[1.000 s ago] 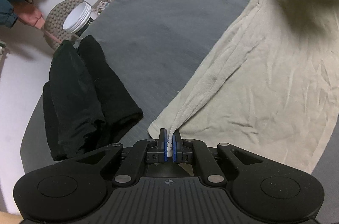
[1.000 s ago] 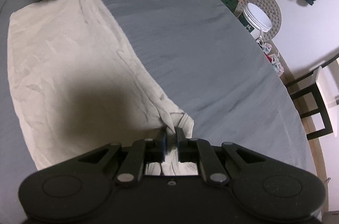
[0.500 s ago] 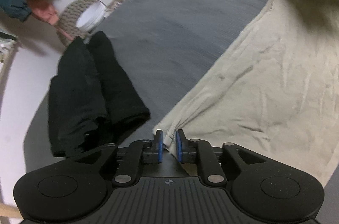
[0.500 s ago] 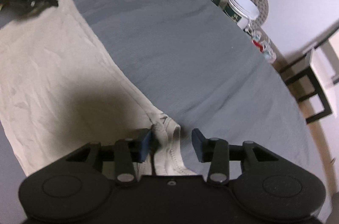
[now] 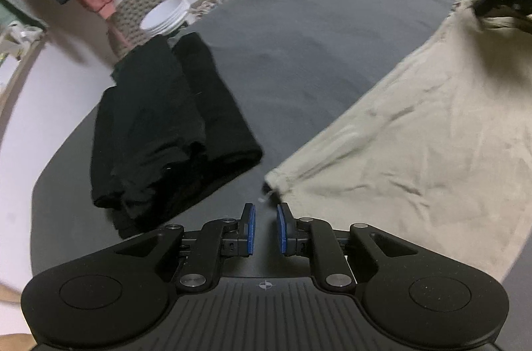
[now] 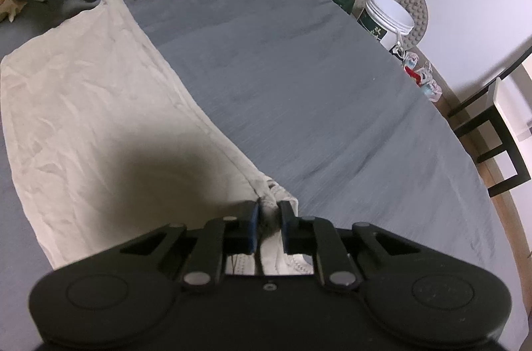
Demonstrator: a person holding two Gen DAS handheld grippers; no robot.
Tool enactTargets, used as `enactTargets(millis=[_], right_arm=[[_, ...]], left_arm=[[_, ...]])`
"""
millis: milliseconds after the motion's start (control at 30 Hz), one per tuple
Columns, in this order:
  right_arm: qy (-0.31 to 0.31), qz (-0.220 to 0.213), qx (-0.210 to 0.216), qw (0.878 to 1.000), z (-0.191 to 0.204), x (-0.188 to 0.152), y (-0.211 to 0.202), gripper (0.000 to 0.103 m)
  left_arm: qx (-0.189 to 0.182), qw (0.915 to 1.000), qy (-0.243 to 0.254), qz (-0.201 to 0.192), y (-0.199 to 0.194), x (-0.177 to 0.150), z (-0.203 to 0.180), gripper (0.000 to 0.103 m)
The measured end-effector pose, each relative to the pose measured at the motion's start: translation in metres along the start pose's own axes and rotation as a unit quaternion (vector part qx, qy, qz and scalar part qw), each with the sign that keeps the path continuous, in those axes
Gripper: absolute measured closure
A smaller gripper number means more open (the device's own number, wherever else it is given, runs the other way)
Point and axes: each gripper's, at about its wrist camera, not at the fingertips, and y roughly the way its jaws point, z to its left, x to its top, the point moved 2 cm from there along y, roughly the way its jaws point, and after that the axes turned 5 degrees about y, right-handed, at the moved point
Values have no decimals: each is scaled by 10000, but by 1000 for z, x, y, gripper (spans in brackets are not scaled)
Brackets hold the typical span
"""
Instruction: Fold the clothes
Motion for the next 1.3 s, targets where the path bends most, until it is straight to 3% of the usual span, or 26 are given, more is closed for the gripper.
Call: enactTargets(millis=[400,500,667,700,733,867,1300], right_arm=[[-42,93,4,9999,0,-1,1,87],[-43,83,30,10000,0,-1,1,87],[-43,66,74,9999,0,-1,0,87],[-43,62,83,9999,-1,-1,0,87],[-43,59,92,9999,-1,-1,0,87],[15,21,109,9999,-2,-2,-3,94],[201,28,39,9998,-3,4,1,95]], left_arm=[[-182,9968,664,-397,-4,8,-16,88],[-343,9962,549,-579,-8,9,-13,89],[-422,9976,351,-431,-1,12,-9,89],[-451,9979,269,-391,0,12,-9,99],[-463,9980,208,-368,1,11,-8,99],[-423,9985,82,-340,3,9,-7,99],[-206,9995,104,-225,8,19,-5,99]])
